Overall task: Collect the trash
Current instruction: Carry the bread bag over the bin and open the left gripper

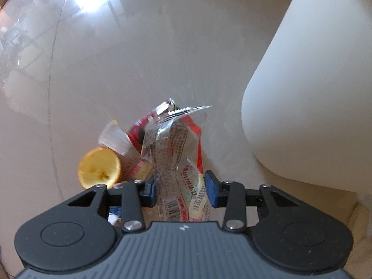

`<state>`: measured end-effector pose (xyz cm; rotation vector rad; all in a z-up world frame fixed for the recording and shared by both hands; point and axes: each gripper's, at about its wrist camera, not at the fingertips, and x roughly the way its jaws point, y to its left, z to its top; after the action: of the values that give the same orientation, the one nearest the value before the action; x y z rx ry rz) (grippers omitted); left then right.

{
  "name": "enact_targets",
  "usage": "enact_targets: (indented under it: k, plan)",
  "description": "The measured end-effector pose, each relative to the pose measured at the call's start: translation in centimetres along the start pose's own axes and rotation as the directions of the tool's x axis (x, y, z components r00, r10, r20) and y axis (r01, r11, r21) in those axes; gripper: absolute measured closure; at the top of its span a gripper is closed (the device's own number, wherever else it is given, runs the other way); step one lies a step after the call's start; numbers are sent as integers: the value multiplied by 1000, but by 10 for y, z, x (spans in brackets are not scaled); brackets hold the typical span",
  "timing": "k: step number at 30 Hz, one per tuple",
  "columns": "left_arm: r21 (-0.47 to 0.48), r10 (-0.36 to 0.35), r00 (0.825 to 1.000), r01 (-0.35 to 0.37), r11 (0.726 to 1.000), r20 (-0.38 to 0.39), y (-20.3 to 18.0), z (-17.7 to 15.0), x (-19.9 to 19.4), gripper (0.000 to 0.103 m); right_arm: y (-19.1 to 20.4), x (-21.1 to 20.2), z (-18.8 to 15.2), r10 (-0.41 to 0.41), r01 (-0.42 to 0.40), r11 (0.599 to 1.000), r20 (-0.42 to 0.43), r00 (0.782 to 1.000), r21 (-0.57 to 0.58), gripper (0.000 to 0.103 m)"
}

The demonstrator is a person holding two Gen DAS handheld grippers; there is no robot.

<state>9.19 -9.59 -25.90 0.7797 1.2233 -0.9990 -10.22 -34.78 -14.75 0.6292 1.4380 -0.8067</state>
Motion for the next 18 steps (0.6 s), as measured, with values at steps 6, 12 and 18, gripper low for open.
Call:
enact_targets:
  k: [6,12,18]
  plan:
    - [33,-31,1000,31,999,-4,8,15,-65,64,4,0,0,-7,7,1000,-10,1000,14,90]
    - [98,-63,997,59,993,33,0,37,-126,64,1,0,2,-2,2,999,-10,1000,39,90]
    - [133,-141,986,129,983,84,-22,61,-162,64,-2,1,0,5,-4,999,-7,1000,41,90]
